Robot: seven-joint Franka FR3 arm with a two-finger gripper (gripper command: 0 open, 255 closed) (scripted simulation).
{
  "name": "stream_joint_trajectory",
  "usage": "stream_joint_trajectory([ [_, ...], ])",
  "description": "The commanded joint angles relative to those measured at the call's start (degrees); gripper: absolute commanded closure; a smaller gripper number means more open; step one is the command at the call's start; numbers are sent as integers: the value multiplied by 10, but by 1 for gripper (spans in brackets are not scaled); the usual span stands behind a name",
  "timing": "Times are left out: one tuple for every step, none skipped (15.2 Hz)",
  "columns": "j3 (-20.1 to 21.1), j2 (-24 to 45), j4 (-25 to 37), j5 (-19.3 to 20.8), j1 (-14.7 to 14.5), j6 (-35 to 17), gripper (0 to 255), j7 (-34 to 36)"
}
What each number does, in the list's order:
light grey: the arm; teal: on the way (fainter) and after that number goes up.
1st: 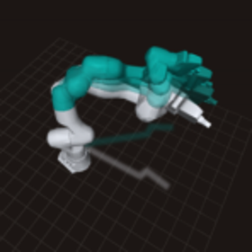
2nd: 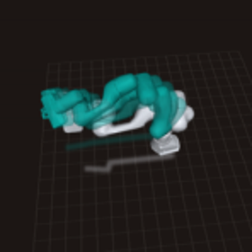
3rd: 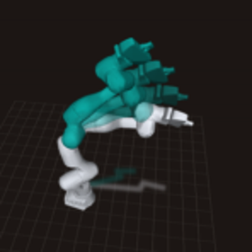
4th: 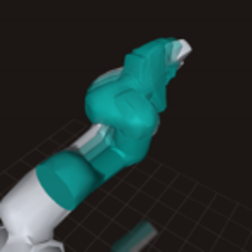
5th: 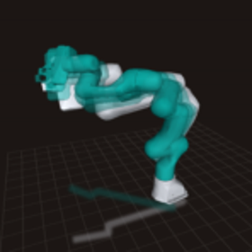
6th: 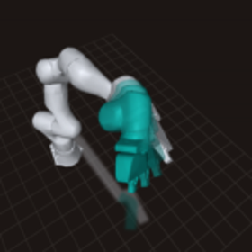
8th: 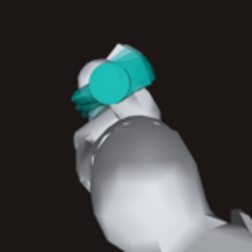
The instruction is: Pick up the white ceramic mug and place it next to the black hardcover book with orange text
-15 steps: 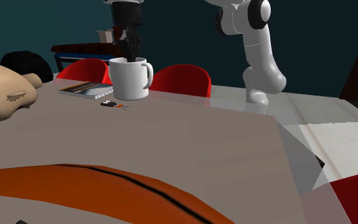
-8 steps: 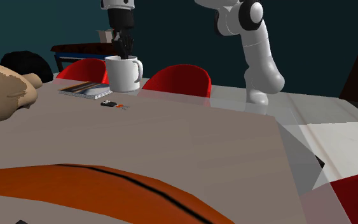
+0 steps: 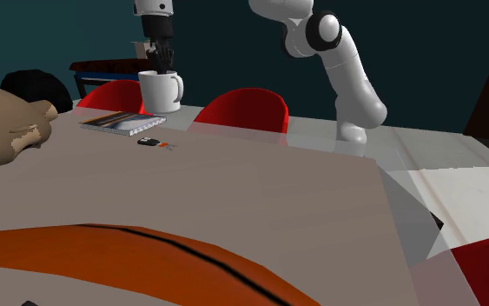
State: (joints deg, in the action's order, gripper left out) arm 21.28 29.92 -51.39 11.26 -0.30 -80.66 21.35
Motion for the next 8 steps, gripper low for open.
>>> stream_joint_trajectory([
  [-6, 23, 35, 5, 7, 10, 255, -20],
  [-5, 14, 11, 2, 12, -4, 255, -19],
  [-4, 6, -10, -1, 16, -17, 255, -18],
  [-3, 0, -29, -3, 20, -29, 255, -18],
  [-3, -6, -47, -5, 24, -41, 255, -17],
  [-2, -12, -64, -7, 27, -53, 255, -17],
  [-2, -17, -80, -8, 30, -63, 255, -17],
  [-2, -21, -95, -9, 32, -74, 255, -16],
])
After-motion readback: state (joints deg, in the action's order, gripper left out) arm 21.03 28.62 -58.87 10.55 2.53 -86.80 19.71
